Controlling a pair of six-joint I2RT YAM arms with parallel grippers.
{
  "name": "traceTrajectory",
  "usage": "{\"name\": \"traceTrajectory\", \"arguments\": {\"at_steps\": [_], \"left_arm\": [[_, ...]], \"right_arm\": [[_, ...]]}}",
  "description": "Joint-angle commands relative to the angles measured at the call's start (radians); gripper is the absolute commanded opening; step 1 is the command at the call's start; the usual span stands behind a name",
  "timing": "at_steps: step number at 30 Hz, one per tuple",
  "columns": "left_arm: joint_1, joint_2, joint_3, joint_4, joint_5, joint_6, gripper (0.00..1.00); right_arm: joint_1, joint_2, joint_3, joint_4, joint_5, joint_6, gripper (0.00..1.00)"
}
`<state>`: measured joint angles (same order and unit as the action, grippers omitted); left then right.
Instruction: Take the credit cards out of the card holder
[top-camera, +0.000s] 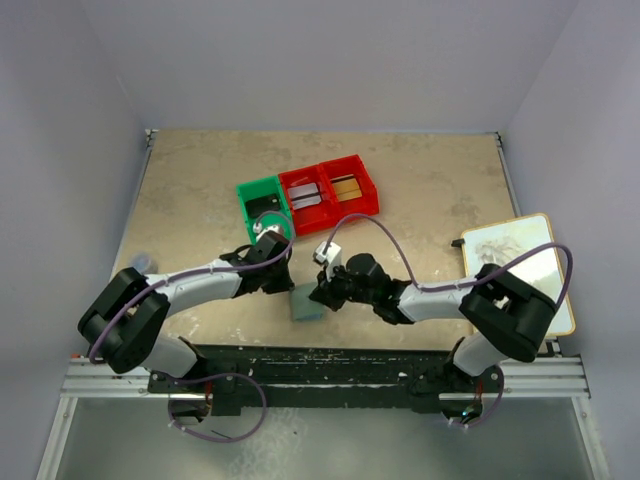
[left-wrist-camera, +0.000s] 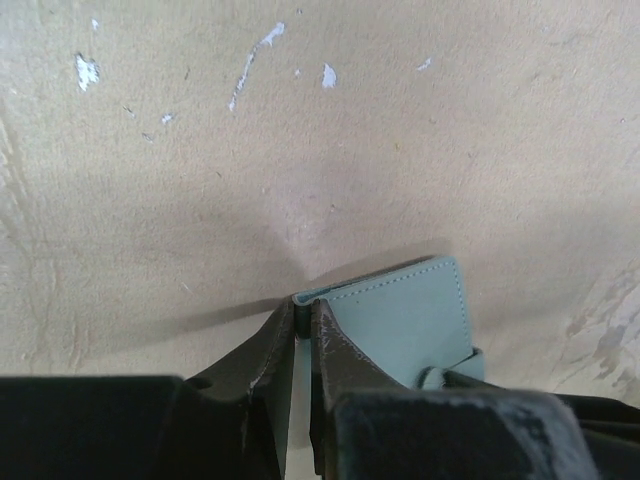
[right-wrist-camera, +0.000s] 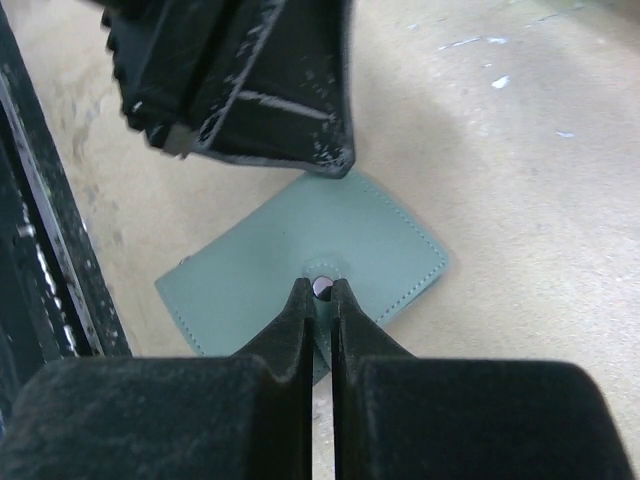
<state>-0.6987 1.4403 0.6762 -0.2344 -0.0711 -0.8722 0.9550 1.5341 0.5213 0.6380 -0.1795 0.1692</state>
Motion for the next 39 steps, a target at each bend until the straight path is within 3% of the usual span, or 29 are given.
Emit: {"name": "traceTrajectory", "arguments": {"at_steps": [1, 7, 11, 15, 20, 26, 30, 34, 36, 39], "left_arm": [[0.002, -0.01, -0.016, -0.029, -0.05, 0.011, 0.0], [0.002, -0.024, -0.032, -0.005, -0.041, 0.003, 0.0], [0.002, -0.04, -0.02, -0.021, -0.062, -0.005, 0.0], [0.002, -0.078, -0.008, -0.049, -0.109, -0.009, 0.07], [0.002, -0.11, 0.002, -0.044, -0.095, -0.01, 0.18], [0.002, -0.114, 0.037, -0.057, -0.083, 0.006, 0.23], [0.002, -0.127, 0.053, -0.075, -0.092, 0.009, 0.23], [0.003, -0.187, 0.052, -0.124, -0.193, -0.016, 0.24], [0.002, -0.238, 0.045, -0.152, -0.271, -0.04, 0.25], [0.002, -0.325, 0.023, -0.193, -0.37, -0.088, 0.31]], "right_arm": [[-0.067, -0.003, -0.016, 0.15, -0.019, 0.182, 0.0], [-0.1, 0.009, -0.036, 0.208, -0.033, 0.267, 0.0], [-0.123, 0.005, -0.098, 0.348, -0.057, 0.337, 0.0], [-0.124, -0.039, -0.097, 0.207, 0.102, 0.374, 0.07], [-0.124, -0.104, -0.075, 0.06, 0.18, 0.415, 0.32], [-0.124, -0.059, 0.124, -0.306, 0.153, 0.414, 0.38], [-0.114, -0.001, 0.24, -0.438, 0.119, 0.405, 0.39], [-0.073, 0.023, 0.313, -0.543, 0.095, 0.491, 0.6], [-0.04, 0.023, 0.325, -0.55, 0.103, 0.517, 0.6], [0.022, 0.048, 0.38, -0.667, 0.241, 0.568, 0.61]]}}
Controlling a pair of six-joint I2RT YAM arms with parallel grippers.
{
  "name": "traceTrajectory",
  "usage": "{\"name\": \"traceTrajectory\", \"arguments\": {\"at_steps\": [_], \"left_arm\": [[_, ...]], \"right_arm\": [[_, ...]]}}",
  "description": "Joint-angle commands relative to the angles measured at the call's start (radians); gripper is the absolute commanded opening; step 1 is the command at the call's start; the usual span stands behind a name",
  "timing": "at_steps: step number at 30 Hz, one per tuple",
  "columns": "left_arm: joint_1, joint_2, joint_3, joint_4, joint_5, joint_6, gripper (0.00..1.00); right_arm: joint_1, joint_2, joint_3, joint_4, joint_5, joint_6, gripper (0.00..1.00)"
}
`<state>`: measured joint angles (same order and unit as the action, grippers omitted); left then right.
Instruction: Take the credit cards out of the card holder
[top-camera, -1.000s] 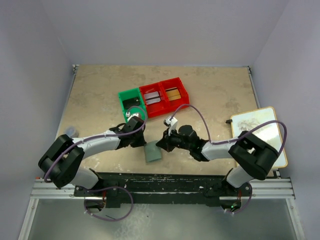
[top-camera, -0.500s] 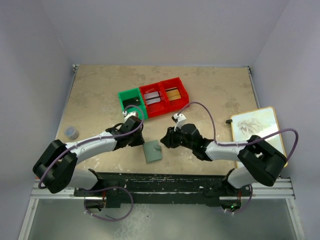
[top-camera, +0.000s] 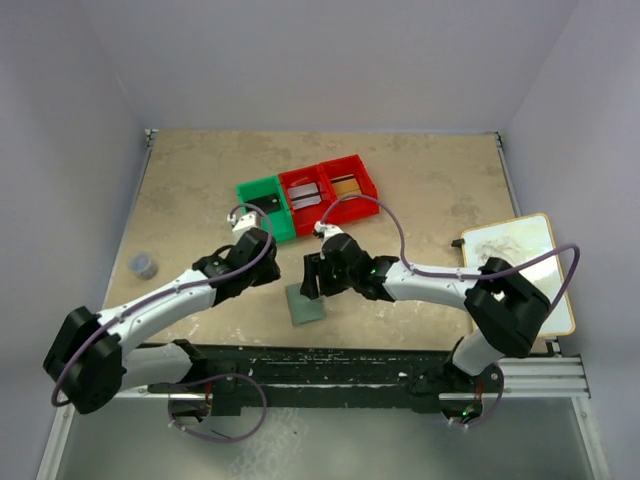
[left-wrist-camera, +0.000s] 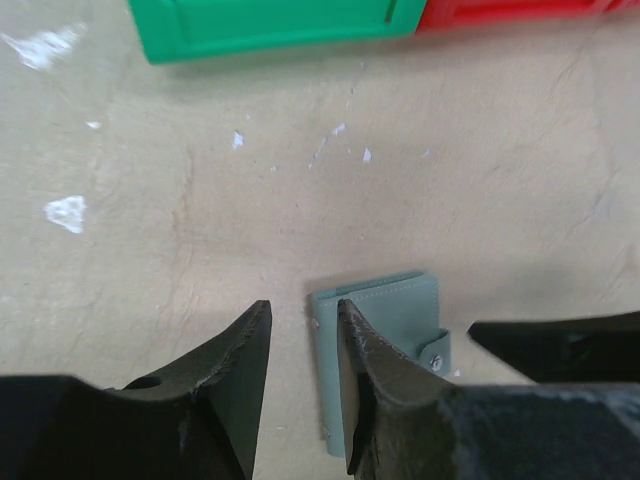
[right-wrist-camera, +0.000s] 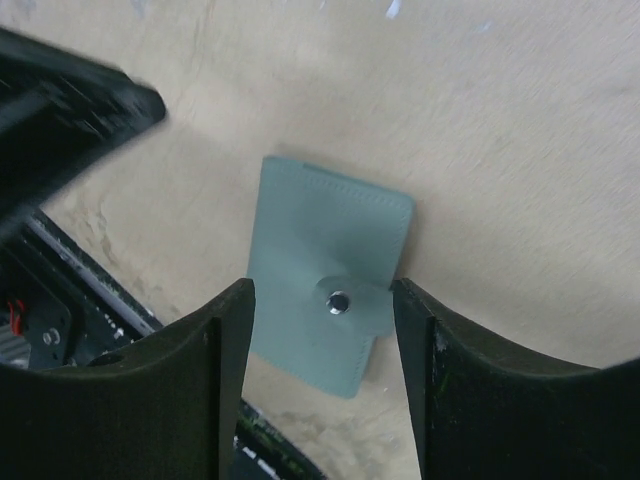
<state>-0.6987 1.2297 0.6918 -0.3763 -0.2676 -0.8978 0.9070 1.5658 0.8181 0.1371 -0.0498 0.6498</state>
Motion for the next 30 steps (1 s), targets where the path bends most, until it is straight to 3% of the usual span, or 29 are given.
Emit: {"name": "traceTrajectory", "arguments": {"at_steps": [1, 6, 13, 17, 21, 30], "left_arm": [[0.002, -0.144, -0.002, -0.064, -0.201, -0.08, 0.32], [0.002, -0.248, -0.044, -0.093, -0.254, -0.111, 0.35], [0.003, -0.263, -0.055, -0.132, -0.253, -0.117, 0.35], [0.003, -0.265, -0.053, -0.126, -0.252, -0.111, 0.35], [0.003, -0.257, -0.042, -0.128, -0.254, -0.103, 0.35], [0.003, -0.26, -0.052, -0.138, -0.255, -0.103, 0.35]], "right_arm": [[0.089, 0.034, 0.105, -0.219, 0.163, 0.104, 0.61], [0.134, 0.13, 0.229, -0.393, 0.304, 0.159, 0.62], [0.169, 0.204, 0.341, -0.569, 0.457, 0.246, 0.6], [0.173, 0.221, 0.354, -0.603, 0.478, 0.263, 0.59], [0.173, 0.204, 0.335, -0.595, 0.474, 0.283, 0.51], [0.173, 0.15, 0.289, -0.607, 0.468, 0.348, 0.48]]}}
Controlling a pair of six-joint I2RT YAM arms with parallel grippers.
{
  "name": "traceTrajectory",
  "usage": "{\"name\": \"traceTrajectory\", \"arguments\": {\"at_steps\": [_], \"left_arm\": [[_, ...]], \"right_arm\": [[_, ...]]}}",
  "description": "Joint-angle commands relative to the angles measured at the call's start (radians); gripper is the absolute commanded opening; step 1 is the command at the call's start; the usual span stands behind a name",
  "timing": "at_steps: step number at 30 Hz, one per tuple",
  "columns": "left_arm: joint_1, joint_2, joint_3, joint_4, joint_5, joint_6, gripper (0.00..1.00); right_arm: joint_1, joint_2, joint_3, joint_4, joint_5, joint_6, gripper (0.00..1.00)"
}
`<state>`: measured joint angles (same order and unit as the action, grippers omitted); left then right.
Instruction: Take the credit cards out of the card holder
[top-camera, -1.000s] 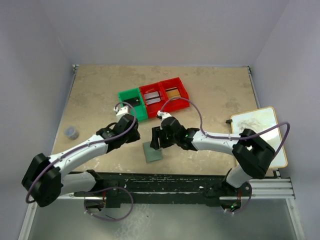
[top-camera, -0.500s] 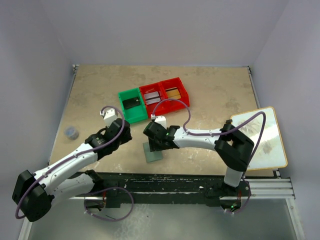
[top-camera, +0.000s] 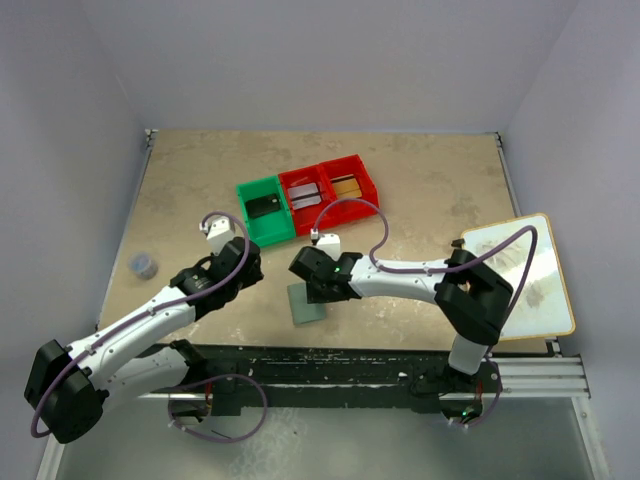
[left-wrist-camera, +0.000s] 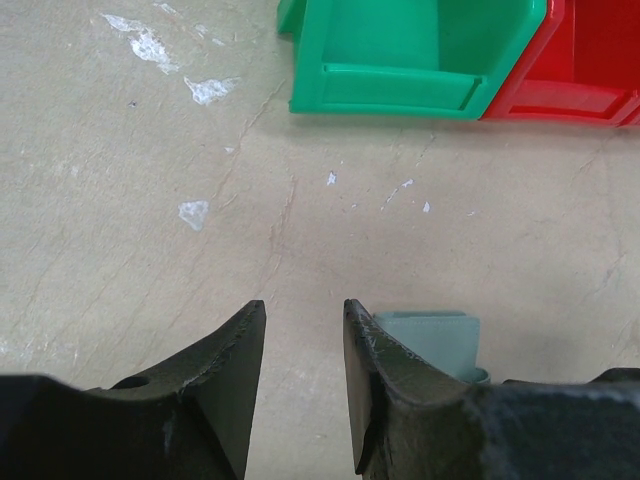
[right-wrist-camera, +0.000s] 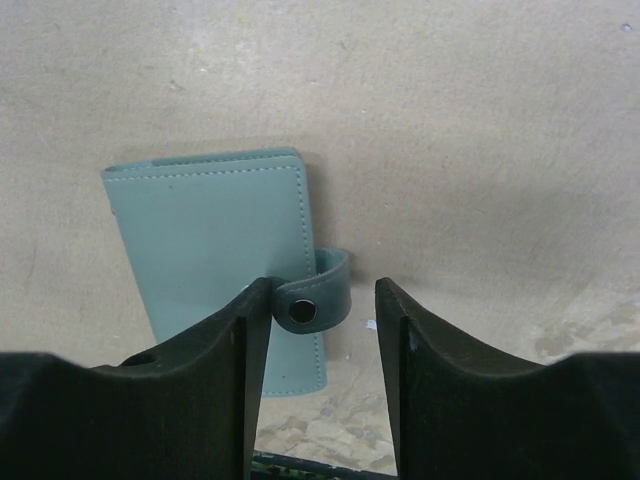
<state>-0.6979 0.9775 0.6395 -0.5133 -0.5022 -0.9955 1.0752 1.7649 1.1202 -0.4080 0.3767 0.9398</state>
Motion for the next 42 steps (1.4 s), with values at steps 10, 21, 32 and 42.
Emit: {"name": "traceTrajectory", "arguments": {"at_steps": [10, 21, 32, 42], "left_arm": [[0.002, -0.015, 0.003, -0.003, -0.024, -0.008, 0.35], [0.002, -0.012, 0.003, 0.009, -0.005, -0.011, 0.35], [0.002, -0.065, -0.037, 0.068, 0.039, -0.016, 0.35], [0.003, -0.085, -0.038, 0.123, 0.082, -0.047, 0.45]], "right_arm": [[0.003, -0.094, -0.063, -0.047, 0.055, 0.067, 0.4], [-0.01, -0.029, -0.045, 0.015, 0.048, 0.035, 0.22], [-0.02, -0.085, -0.03, 0.043, 0.101, -0.013, 0.0], [-0.018, -0.273, -0.072, 0.151, 0.153, -0.076, 0.0]]}}
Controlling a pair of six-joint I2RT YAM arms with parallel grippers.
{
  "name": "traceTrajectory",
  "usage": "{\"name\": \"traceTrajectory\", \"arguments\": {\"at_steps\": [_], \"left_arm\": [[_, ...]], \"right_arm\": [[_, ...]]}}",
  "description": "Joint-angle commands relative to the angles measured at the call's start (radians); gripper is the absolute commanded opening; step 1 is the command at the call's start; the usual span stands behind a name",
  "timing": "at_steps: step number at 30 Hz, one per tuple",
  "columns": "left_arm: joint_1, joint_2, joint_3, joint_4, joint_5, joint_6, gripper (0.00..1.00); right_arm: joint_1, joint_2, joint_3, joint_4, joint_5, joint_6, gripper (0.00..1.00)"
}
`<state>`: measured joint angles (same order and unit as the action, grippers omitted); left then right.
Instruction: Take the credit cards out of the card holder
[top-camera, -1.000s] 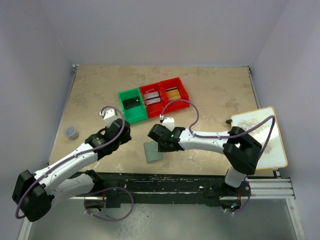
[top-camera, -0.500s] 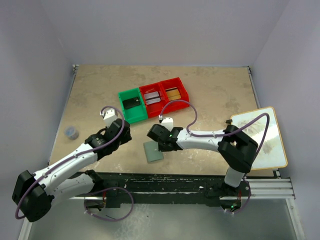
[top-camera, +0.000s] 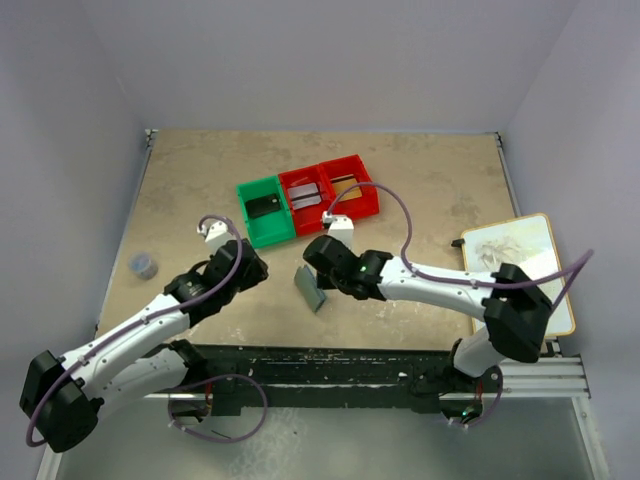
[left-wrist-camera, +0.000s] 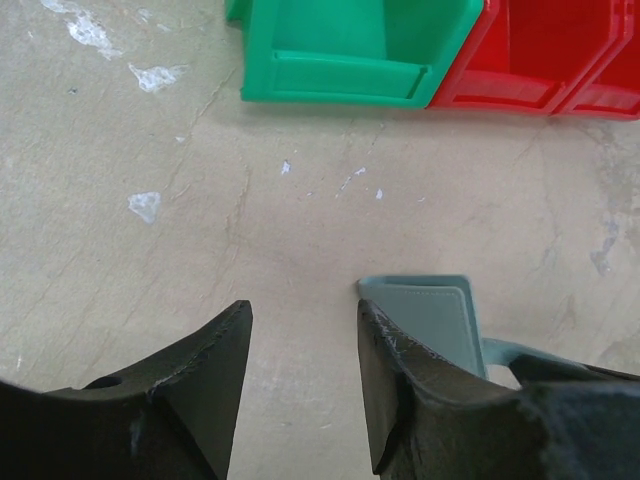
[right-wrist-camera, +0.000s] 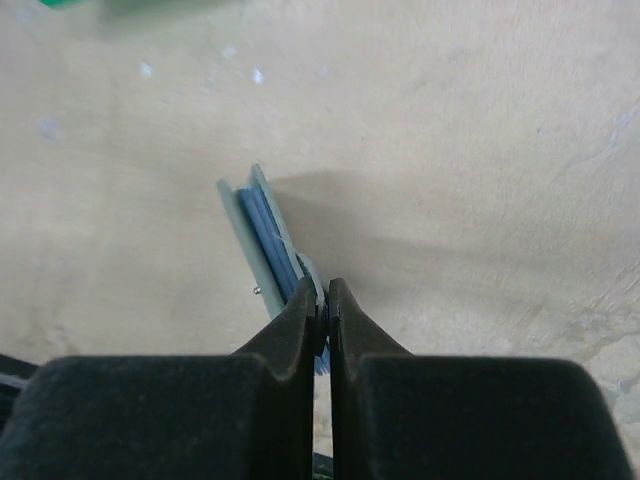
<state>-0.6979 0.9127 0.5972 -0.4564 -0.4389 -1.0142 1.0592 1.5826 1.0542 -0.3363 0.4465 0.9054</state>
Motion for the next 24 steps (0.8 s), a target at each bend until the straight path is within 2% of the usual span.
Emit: {"name": "traceTrajectory", "arguments": {"at_steps": [1, 14, 21, 24], "left_arm": [[0.003, -0.016, 0.008, 0.069, 0.019, -0.029, 0.46], [0.003, 0.115, -0.001, 0.143, 0.121, -0.022, 0.48], [0.003, 0.049, 0.014, 0.089, 0.026, -0.03, 0.47], [0.004, 0.019, 0.01, 0.089, 0.01, -0.015, 0.47]], "right_arm": [[-0.002, -0.102, -0.008, 0.089, 0.084, -0.051, 0.0], [-0.003, -0.086, -0.022, 0.184, -0.045, -0.086, 0.0], [-0.02, -0.162, -0.092, 0.417, -0.219, -0.138, 0.0], [-0.089, -0.188, -0.217, 0.525, -0.384, -0.129, 0.0]]}}
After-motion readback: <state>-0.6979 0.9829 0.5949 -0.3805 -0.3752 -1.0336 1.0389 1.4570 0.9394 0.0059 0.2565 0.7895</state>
